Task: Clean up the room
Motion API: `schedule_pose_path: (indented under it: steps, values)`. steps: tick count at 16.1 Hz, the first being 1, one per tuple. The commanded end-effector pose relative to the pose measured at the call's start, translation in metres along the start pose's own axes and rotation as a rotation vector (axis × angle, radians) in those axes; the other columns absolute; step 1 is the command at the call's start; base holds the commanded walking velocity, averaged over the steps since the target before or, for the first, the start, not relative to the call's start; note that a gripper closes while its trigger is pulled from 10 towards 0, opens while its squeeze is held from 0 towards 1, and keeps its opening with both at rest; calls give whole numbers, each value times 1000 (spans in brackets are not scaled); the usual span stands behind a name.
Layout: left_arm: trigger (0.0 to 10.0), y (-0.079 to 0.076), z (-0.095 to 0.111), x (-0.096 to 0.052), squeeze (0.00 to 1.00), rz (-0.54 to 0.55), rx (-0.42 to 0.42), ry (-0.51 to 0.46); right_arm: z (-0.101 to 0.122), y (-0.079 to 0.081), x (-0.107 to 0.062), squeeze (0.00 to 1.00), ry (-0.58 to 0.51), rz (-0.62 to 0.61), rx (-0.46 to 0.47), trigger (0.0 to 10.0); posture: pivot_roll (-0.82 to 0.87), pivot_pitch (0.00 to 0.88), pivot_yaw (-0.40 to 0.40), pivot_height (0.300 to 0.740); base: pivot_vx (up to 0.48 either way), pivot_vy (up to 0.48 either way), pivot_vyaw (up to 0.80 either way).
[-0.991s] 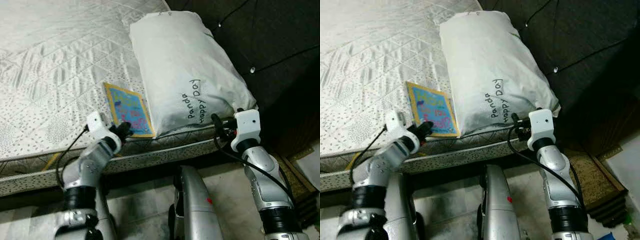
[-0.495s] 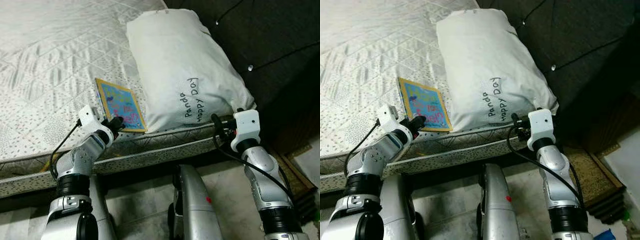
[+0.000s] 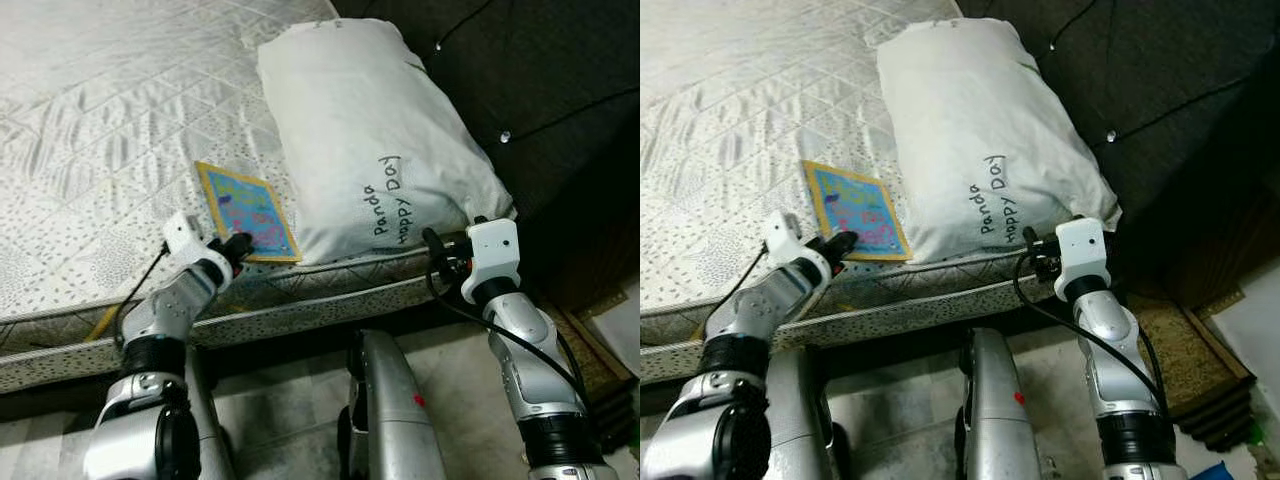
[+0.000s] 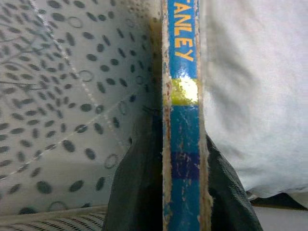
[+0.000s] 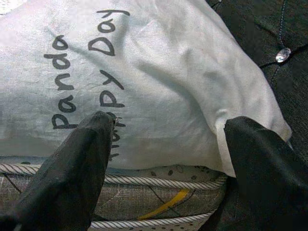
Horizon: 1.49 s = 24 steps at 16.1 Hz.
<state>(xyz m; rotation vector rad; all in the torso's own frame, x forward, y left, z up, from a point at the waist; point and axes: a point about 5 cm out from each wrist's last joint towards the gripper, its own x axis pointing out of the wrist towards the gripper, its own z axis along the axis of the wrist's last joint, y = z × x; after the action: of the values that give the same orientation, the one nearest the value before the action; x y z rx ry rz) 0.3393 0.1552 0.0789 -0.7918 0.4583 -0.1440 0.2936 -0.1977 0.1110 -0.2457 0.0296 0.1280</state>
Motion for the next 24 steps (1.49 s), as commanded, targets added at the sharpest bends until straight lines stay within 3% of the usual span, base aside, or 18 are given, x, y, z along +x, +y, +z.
schedule_pose_path:
  steps: [1, 7, 11, 17, 18, 19, 24]
  values:
    - [10000, -1, -13, 4, 0, 2, -7, 54, 1, -1, 0, 0, -2, 0, -7, 10000, -190, 113, -79, 510, 0, 0, 0]
    - [10000, 5, -14, 5, 0, -8, -13, 77, 2, 1, 1, 0, -3, 6, -8, 10000, -189, 115, -83, 510, 0, 0, 0]
    - [10000, -10, -33, 11, 0, -79, 0, 157, 3, 2, 1, 0, -6, 7, -9, 10000, -191, 115, -81, 510, 0, 0, 0]
    - [10000, -11, -35, 11, 0, -98, 5, 176, 3, 3, 2, 0, -8, 6, -7, 10000, -187, 112, -78, 510, 0, 0, 0]
    - [4431, -8, -32, 10, 0, -88, 0, 168, 3, 3, 2, 0, -8, 7, -6, 10000, -186, 111, -78, 510, 0, 0, 0]
    - [0, -5, -30, 10, 0, -83, -4, 161, 3, 3, 2, 0, -8, 8, -6, 10000, -185, 109, -78, 510, 0, 0, 0]
    - [0, 12, -7, 4, 0, -28, 19, 93, 4, 5, 4, 0, -13, 13, -3, 10000, -179, 104, -81, 510, 0, 0, 0]
